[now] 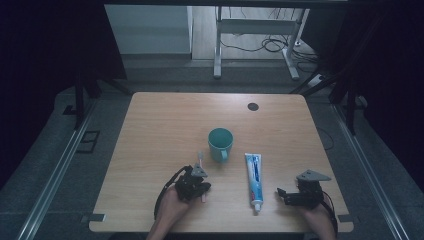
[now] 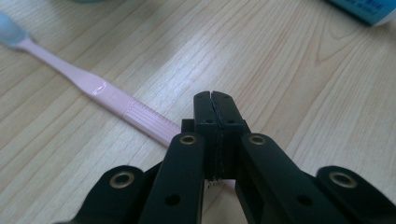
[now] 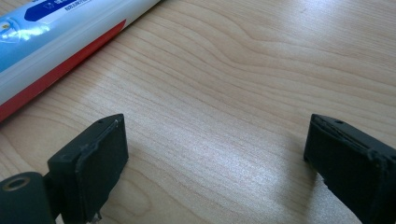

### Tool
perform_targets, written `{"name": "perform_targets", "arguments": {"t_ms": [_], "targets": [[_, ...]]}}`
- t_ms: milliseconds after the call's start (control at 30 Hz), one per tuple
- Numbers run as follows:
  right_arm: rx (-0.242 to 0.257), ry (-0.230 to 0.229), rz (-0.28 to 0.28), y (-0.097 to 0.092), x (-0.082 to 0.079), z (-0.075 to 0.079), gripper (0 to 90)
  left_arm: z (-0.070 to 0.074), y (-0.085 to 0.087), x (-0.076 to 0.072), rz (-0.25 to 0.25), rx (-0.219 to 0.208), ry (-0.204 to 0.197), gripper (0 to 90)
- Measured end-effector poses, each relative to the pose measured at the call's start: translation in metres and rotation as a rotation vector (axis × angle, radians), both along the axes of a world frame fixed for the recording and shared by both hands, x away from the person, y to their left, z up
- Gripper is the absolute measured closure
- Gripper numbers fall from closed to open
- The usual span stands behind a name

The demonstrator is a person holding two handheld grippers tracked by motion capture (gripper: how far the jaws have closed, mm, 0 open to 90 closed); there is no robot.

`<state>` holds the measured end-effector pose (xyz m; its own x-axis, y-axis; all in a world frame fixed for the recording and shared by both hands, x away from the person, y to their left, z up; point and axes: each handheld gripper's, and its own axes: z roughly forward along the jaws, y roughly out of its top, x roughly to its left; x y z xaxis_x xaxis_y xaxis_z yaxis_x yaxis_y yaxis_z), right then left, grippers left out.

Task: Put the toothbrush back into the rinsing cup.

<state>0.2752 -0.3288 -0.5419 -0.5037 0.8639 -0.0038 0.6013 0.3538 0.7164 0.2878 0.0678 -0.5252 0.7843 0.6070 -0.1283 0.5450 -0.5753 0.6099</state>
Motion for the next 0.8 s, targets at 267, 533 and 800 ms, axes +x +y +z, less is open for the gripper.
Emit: {"name": "perform_targets", "arguments": {"t_ms": [267,533,800], "targets": [[0.000,0.000,0.000,0.000,0.000,0.000,5.7,-0.001,0.013,-0.002,0.025,0.007,0.005,89.5],[0.000,0.000,0.000,0.000,0.000,0.000,5.7,0.000,0.027,-0.003,0.058,0.024,0.004,89.5],[0.001,0.002,-0.002,0.000,0.000,0.000,5.7,0.001,0.042,-0.002,0.087,0.046,-0.002,89.4]]}}
